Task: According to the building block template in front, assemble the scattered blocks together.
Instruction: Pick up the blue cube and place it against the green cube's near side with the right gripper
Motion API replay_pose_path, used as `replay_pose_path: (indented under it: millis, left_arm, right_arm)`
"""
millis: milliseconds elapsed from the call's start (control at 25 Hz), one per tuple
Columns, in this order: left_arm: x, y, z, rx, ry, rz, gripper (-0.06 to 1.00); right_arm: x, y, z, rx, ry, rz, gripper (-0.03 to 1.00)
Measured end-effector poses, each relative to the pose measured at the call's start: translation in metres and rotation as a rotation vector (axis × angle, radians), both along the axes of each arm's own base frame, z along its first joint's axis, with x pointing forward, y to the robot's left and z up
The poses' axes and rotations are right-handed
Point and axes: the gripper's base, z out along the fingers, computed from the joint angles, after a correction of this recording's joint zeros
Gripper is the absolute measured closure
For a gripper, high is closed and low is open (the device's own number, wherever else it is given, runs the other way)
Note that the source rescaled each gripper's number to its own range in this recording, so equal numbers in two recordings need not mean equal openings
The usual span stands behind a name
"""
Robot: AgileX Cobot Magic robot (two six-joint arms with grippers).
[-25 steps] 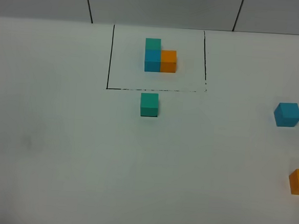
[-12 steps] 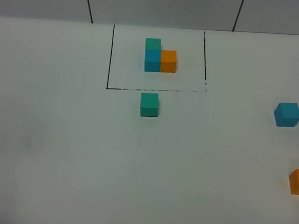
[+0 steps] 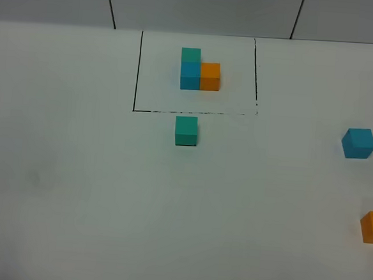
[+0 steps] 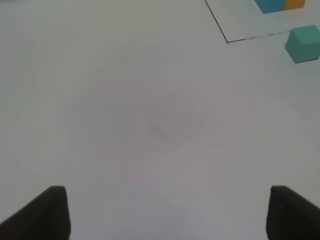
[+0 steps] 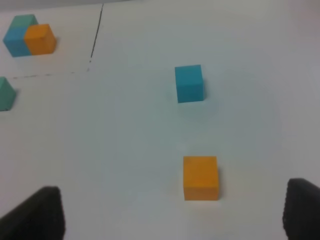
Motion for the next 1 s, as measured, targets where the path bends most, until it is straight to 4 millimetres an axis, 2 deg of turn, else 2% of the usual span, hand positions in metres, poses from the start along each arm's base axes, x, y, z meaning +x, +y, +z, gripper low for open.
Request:
replay_pose_path:
  millis: [560,680,760,880,1000]
  left_arm:
    - [0.000,0.000,0.000,-0.001,0.000,0.000,0.15]
    - [0.000,0.000,0.000,-0.001,0.000,-0.001,0.15]
    - [0.000,0.000,0.000,-0.001,0.000,0.000,0.15]
    - [0.000,0.000,0.000,-0.001,0.000,0.000,0.15]
    - [0.000,0.000,0.000,-0.001,0.000,0.000,0.15]
  right_arm:
    - [0.000,0.000,0.000,-0.001,0.003,0.000,0.20]
    - [0.005,0.001,0.003,0.011,0.046,0.009,0.20]
    - [0.014,0.003,0.006,0.024,0.102,0.018,0.20]
    - [0.038,0.005,0.008,0.041,0.216,0.023,0.20]
    - [0.076,0.005,0.004,0.044,0.330,0.011,0.20]
